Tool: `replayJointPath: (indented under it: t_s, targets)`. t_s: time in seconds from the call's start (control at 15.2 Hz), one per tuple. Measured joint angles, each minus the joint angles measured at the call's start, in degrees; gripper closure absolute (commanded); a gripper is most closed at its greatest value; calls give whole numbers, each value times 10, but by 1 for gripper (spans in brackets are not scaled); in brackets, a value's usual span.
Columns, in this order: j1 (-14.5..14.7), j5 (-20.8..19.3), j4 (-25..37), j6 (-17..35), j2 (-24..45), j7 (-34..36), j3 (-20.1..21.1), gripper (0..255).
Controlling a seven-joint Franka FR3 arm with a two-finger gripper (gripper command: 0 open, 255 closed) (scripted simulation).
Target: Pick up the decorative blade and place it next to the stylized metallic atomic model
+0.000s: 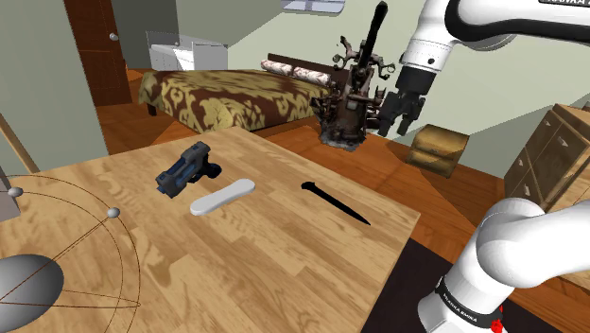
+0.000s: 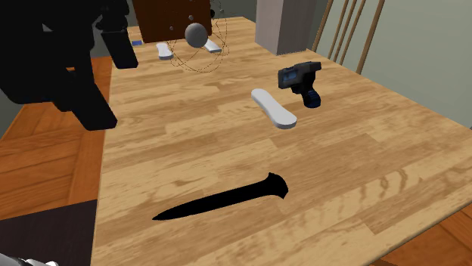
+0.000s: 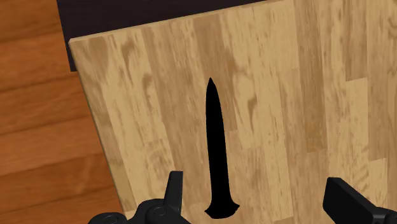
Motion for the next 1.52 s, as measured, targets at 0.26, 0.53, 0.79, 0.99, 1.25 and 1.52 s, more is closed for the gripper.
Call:
replayJointPath:
  t_s: [0.26, 0.53, 0.79, 0.99, 1.25, 1.52]
  targets:
    - [3, -3, -29, 41, 14, -4, 8, 0]
    - [9, -10, -71, 115, 50, -9, 21, 0]
    - [12, -21, -104, 200, 107, -16, 33, 0]
    - [16, -28, -122, 259, 150, -15, 44, 0]
    - [16, -44, -141, 338, 215, -12, 57, 0]
    - [16, -55, -147, 389, 262, -6, 65, 0]
